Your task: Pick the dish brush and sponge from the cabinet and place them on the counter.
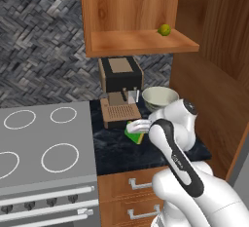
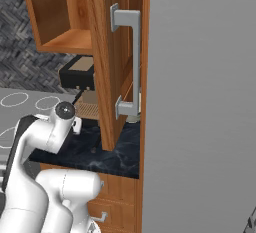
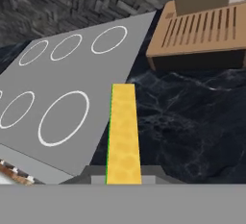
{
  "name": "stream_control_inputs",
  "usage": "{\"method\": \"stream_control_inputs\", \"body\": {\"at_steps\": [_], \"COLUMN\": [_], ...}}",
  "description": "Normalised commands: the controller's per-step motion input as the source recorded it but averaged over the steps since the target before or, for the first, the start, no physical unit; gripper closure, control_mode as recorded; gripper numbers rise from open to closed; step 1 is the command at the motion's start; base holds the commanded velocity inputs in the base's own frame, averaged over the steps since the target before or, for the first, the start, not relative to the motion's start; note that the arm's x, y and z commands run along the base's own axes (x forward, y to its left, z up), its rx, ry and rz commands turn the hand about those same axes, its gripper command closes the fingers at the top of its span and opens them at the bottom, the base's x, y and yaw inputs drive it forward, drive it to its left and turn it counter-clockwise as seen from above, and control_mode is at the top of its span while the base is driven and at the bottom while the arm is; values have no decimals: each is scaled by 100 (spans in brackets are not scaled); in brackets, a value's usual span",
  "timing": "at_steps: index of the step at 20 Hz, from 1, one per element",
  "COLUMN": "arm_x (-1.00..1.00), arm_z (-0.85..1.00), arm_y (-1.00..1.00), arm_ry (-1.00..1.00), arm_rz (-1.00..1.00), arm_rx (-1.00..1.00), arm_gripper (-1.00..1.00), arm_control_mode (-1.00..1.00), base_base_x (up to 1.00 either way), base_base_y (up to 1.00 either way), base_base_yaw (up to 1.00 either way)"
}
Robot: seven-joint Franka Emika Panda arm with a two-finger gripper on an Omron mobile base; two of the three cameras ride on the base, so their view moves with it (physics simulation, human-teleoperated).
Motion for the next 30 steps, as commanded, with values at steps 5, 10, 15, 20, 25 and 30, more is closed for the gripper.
{"method": "stream_control_inputs", "body": {"at_steps": [5,10,15,20,25,30], "arm_x": [8,0,-2,-1,6,14], "arm_z": [-15,-1,0,-1,-29,-23], "arm_y": [2,-6,-5,2,8,19], "arm_ry": [6,13,6,1,8,9], "arm_rz": [-8,-2,0,0,-1,-6], "arm_rx": [16,25,20,5,-4,0], "arm_gripper": [100,100,100,100,100,100], "arm_control_mode": [-100,-100,-100,-100,-100,-100], "base_base_x": [0,0,0,0,0,0], "base_base_y": [0,0,0,0,0,0], "base_base_yaw": [0,0,0,0,0,0]}}
